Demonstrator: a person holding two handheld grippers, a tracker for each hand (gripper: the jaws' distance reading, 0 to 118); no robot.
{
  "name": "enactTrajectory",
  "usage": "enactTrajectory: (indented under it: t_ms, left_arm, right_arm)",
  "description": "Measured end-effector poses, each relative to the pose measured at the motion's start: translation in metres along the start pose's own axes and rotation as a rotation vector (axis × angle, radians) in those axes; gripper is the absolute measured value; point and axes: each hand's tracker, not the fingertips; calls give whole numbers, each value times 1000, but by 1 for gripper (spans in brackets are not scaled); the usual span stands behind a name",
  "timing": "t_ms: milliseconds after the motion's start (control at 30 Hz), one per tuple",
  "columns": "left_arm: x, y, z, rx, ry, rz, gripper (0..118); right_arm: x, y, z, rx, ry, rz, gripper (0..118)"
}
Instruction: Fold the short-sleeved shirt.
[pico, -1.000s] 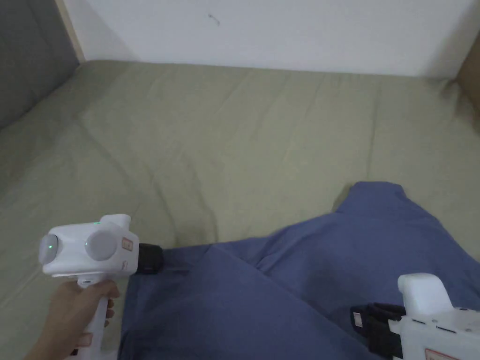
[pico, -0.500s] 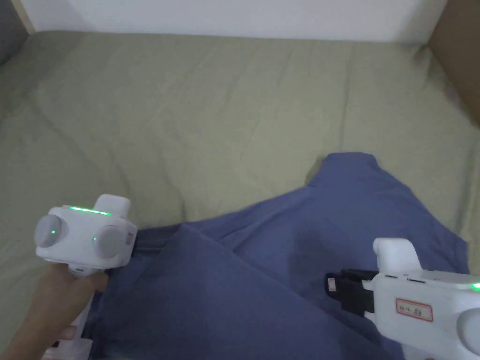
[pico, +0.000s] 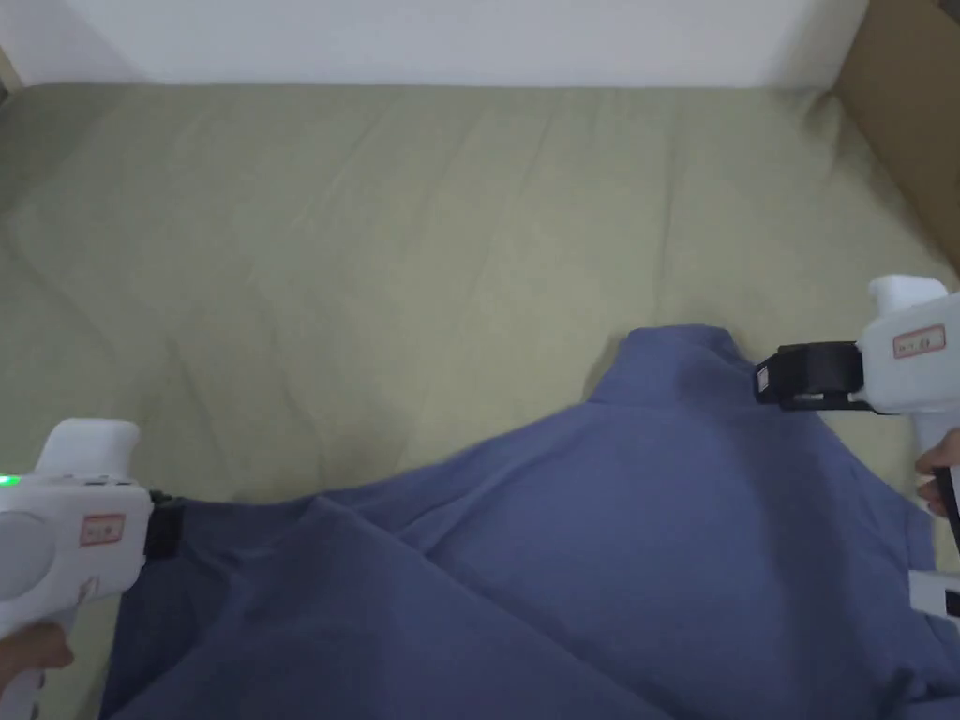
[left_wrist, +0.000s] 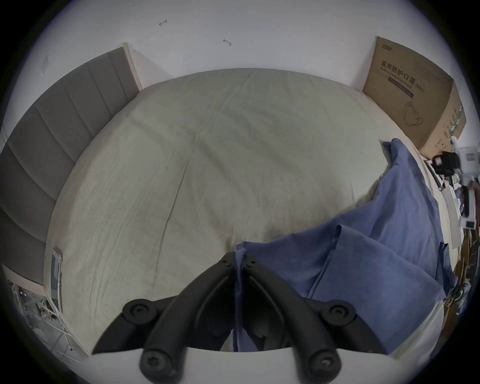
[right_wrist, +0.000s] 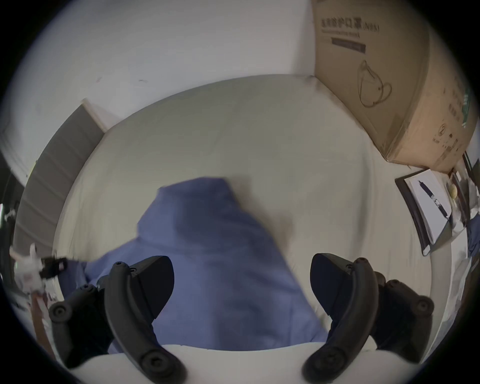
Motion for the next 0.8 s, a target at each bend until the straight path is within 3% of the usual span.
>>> enactTrajectory:
  t_ms: [67,100,200,300,400,500,600,667,767,800]
  left_arm:
    - [-5,1,2,6,-17,33,1]
    - [-7,1,3,9,-23,46,1]
    - [-9,1,-2,4,-2,45,1]
    - [-9,-1,-4,-6,-3,30,1]
    - [-9,-1,-4,-4,-4,20,1]
    - [-9,3,-3,8,-9,26,1]
    - [-10,5,-1,22,-17,42,1]
    - [-9,6,2,29,-7,41,1]
    - [-11,9,11,60,24,30,1]
    - [-11,10,14,72,31,30,1]
  right_arm:
    - [10,12,-20,-21,2,-56,109]
    - [14,16,-30,-34,13,-46,109]
    - [13,17,-62,-140,-32,27,107]
    - [2,10,-84,-199,-106,116,97]
    - [-12,12,-77,-172,-118,129,93]
    - [-18,17,-73,-177,-126,150,61]
    - [-32,15,-69,-165,-157,206,3]
    - [-31,14,-62,-154,-143,172,2]
    - [-4,18,-36,-95,-22,-56,2]
    - [3,19,-25,-77,16,-96,2]
